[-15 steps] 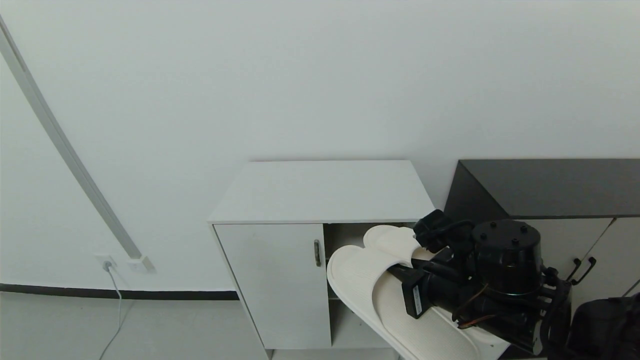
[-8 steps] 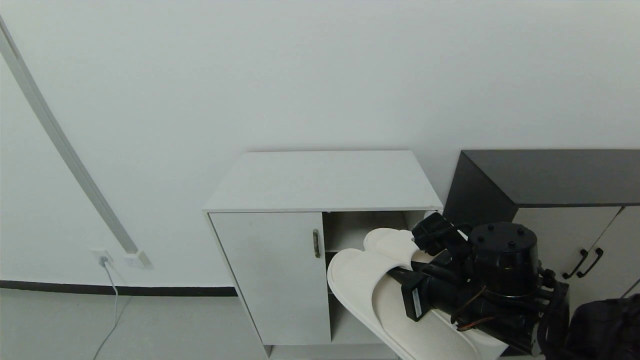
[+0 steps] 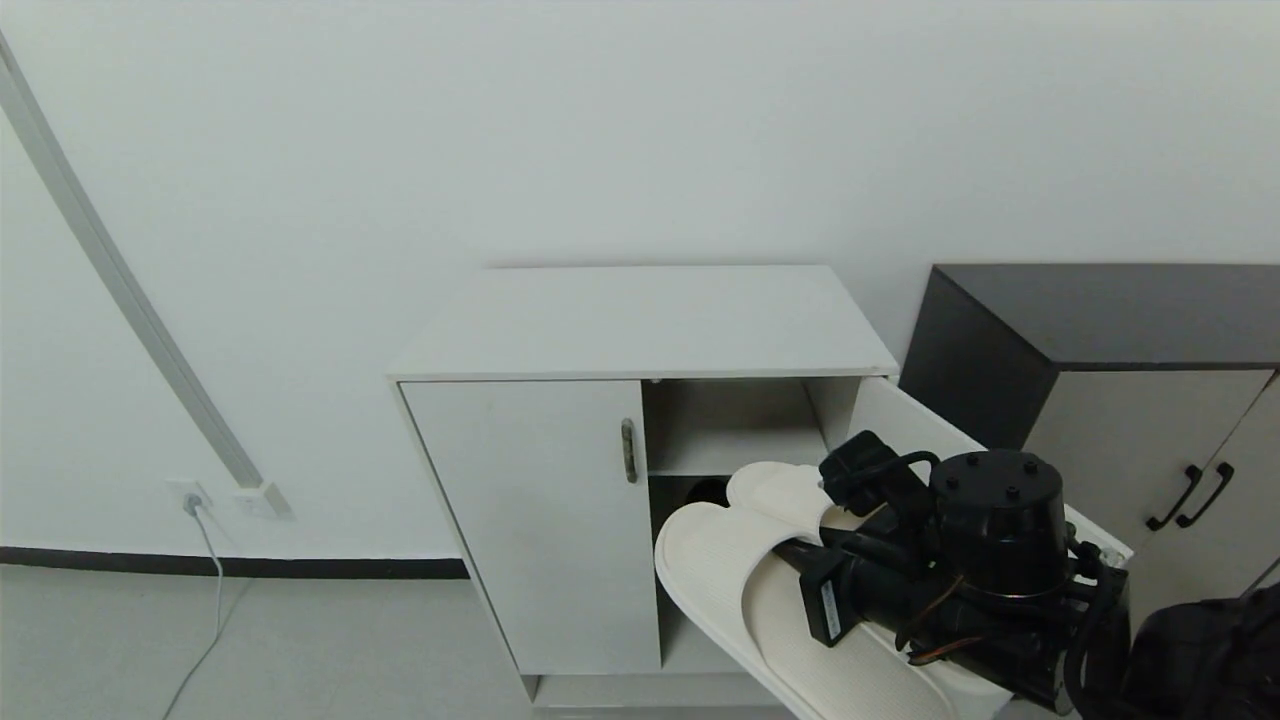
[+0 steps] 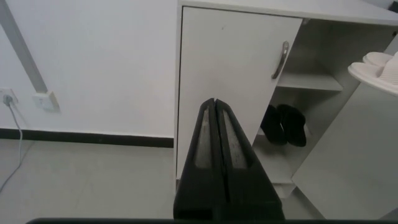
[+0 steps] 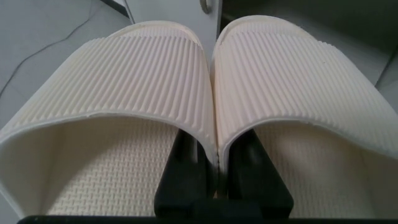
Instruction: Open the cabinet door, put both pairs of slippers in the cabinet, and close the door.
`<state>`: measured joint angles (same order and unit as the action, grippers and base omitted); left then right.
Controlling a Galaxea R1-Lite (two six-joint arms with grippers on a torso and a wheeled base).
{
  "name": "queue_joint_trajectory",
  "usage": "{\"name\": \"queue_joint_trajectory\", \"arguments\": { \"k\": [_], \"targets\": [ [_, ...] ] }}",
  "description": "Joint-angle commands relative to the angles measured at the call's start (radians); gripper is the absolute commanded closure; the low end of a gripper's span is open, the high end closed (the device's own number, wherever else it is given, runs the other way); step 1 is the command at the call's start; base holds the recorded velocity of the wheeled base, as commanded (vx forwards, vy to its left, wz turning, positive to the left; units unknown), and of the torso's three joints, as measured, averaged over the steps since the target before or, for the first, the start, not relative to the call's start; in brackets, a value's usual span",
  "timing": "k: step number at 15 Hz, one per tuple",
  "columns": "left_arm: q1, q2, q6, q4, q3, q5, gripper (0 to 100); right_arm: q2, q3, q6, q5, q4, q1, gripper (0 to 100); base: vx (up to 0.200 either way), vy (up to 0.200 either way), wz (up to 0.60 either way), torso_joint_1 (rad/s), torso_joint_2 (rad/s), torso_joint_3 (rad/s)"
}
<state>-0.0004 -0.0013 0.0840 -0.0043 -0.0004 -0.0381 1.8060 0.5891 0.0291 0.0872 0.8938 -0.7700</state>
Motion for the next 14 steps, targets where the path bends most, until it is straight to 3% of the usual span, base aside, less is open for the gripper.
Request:
{"name": "queue_joint_trajectory", "arguments": {
  "k": [1,14],
  "targets": [
    [0.0,0.001,0.0,0.0,-0.001,0.0,100,0.004,-0.002,0.0,0.0,0.0,0.0,100,0.0,0.0,0.0,-0.217,0.55,0.315],
    [0.0,0.001,0.002,0.0,0.0,-0.002,100,0.016,-0.011,0.0,0.0,0.002,-0.002,100,0.0,0.0,0.0,-0.178,0.5,0.319]
  ]
}}
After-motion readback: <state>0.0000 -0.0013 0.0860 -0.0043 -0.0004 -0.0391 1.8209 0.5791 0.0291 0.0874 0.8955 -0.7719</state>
